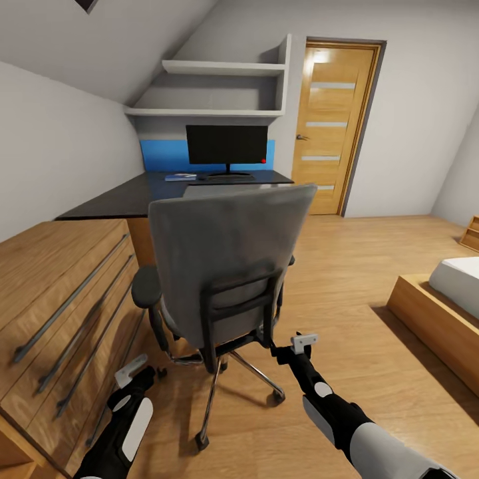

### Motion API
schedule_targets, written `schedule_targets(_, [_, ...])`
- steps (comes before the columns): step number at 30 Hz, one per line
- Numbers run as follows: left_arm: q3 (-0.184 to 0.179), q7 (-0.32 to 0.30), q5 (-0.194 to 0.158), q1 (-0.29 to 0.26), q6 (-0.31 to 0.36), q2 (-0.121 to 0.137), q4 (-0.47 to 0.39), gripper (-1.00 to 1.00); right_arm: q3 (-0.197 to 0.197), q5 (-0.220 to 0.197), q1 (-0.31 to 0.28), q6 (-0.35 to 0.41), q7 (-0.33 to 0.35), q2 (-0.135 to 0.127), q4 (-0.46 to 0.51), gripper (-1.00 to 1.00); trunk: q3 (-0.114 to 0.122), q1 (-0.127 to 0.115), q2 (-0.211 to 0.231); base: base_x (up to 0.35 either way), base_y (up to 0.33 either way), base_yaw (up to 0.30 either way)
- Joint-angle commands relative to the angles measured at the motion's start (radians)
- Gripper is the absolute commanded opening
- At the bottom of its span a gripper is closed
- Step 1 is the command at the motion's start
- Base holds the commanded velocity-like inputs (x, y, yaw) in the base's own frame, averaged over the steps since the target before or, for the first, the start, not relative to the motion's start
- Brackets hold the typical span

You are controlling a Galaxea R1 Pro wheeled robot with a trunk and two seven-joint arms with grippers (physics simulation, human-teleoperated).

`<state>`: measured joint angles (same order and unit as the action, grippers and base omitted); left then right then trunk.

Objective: In the bedroom, organize the workspace by keeping the computer under the desk, ensuring the monitor is on the desk, placing the keyboard on the desk next to the monitor, placing the mouse on the desk next to the keyboard, moving the folder from the swivel chair onto the desk next to the mouse, stacking the notebook on top of the folder with the pen on top of the notebook, and positioning the swivel chair next to the desk.

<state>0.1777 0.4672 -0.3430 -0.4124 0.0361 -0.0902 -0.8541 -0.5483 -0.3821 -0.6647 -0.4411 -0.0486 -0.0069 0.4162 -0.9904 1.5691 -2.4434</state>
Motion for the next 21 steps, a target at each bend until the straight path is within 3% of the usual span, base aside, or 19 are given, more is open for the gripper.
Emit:
schedule_targets(1, [0.001, 0.002, -0.005, 0.000, 0.004, -0.001, -0.002, 1.00, -0.007, -0.009, -0.001, -0.004, -0.005, -0.001, -0.001, 1.00, -0.001, 0.000, 0.000, 0.201, -0.124, 0.000])
schedule_targets(17, [0.001, 0.001, -0.005, 0.000, 0.005, 0.000, -0.026, 1.00, -0.009, -0.009, -0.001, -0.015, 0.003, -0.001, -0.001, 1.00, -0.001, 0.000, 0.000, 0.066, -0.049, 0.000])
schedule_targets(21, [0.001, 0.001, -0.005, 0.000, 0.007, 0.000, -0.031, 1.00, -0.010, -0.009, 0.000, -0.100, 0.001, -0.001, -0.001, 1.00, -0.001, 0.000, 0.000, 0.076, -0.061, 0.000])
